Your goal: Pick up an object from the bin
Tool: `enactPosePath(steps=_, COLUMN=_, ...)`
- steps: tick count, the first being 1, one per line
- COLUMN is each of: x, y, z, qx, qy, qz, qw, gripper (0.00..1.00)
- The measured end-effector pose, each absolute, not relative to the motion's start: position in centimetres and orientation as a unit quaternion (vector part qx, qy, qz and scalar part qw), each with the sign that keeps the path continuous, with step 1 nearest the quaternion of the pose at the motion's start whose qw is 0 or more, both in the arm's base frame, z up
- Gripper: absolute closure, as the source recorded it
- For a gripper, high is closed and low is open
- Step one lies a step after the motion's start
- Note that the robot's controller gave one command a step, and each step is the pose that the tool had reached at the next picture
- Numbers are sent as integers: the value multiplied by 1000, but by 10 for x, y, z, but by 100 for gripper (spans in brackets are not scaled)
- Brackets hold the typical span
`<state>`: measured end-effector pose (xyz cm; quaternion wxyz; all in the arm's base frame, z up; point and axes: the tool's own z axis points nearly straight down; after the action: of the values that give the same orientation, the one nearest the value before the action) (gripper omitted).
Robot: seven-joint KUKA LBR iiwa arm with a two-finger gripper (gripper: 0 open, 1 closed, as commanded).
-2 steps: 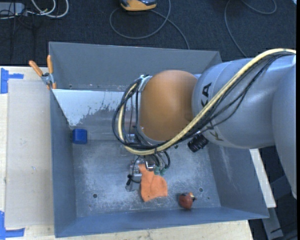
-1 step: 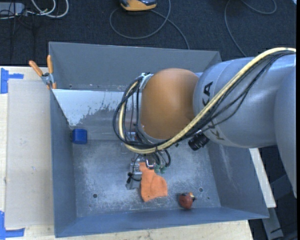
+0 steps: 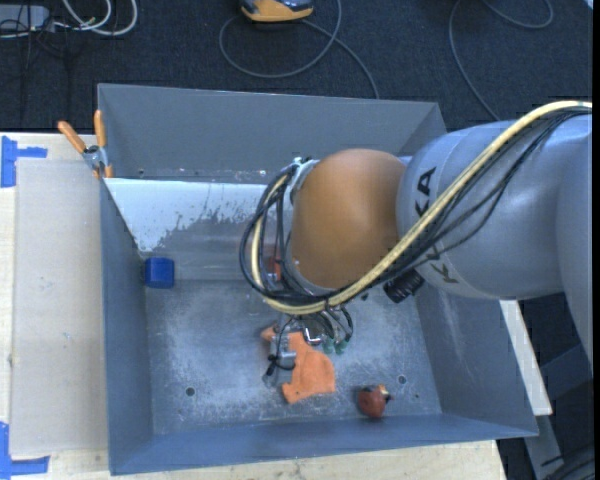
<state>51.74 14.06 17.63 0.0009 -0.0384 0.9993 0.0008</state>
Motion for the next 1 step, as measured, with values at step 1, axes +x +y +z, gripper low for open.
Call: enactPosePath(steps=1, x=508, y=107, z=150, qx=-100, qy=995, qz=-1, qw=-3, gripper=0)
